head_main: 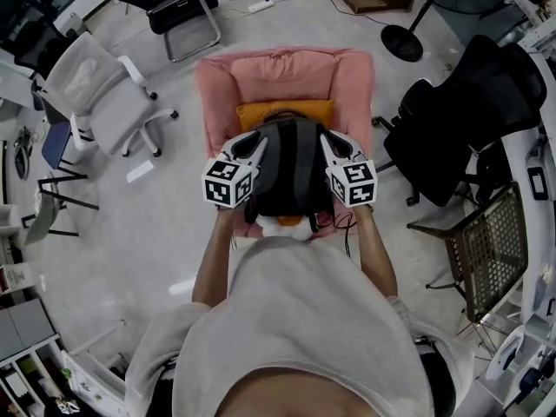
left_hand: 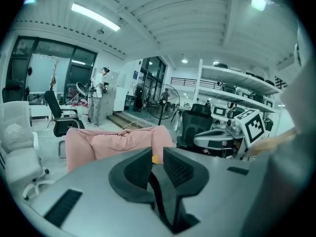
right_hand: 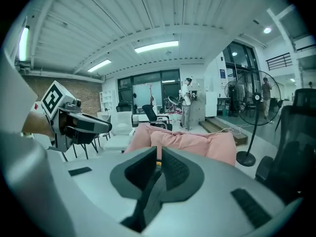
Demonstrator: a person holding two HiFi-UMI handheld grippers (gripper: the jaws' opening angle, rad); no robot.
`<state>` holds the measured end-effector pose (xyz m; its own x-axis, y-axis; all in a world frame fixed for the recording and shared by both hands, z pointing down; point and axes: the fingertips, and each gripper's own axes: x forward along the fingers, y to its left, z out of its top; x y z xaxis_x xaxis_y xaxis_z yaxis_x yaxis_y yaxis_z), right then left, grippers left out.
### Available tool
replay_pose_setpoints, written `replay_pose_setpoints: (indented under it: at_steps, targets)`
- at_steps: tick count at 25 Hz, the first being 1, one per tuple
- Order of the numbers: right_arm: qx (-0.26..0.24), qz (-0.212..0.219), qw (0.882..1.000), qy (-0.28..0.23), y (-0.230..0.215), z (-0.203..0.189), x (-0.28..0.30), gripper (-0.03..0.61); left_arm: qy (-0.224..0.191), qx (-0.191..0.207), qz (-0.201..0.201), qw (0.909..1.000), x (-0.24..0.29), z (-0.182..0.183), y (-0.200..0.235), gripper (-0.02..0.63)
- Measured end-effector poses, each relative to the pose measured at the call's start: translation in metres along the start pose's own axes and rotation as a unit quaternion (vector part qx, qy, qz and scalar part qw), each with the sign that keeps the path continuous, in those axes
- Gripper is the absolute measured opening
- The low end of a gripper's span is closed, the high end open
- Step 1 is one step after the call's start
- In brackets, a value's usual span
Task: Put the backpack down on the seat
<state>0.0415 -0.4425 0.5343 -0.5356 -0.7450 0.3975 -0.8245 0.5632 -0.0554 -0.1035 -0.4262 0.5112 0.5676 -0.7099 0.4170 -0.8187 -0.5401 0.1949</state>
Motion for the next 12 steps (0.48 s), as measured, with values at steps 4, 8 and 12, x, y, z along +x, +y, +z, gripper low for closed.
replay_pose_setpoints:
  at_steps: [4,8,12]
  targets:
    - [-0.006,-0.008,1.000,-0.016,-0.007,0.016,-0.002,0.006,-0.011,0.014,0.000,0.9998,0.003,0.014,-0.001,0.043]
    - [-0.011,-0.009,1.000,-0.027,-0.009,0.028,-0.006,-0.002,-0.021,0.020,-0.002,0.9996,0.003,0.024,-0.002,0.025]
    - [-0.018,-0.012,0.999,-0.037,-0.011,0.036,-0.007,-0.003,-0.025,0.021,-0.008,0.9994,0.004,0.030,-0.003,0.020]
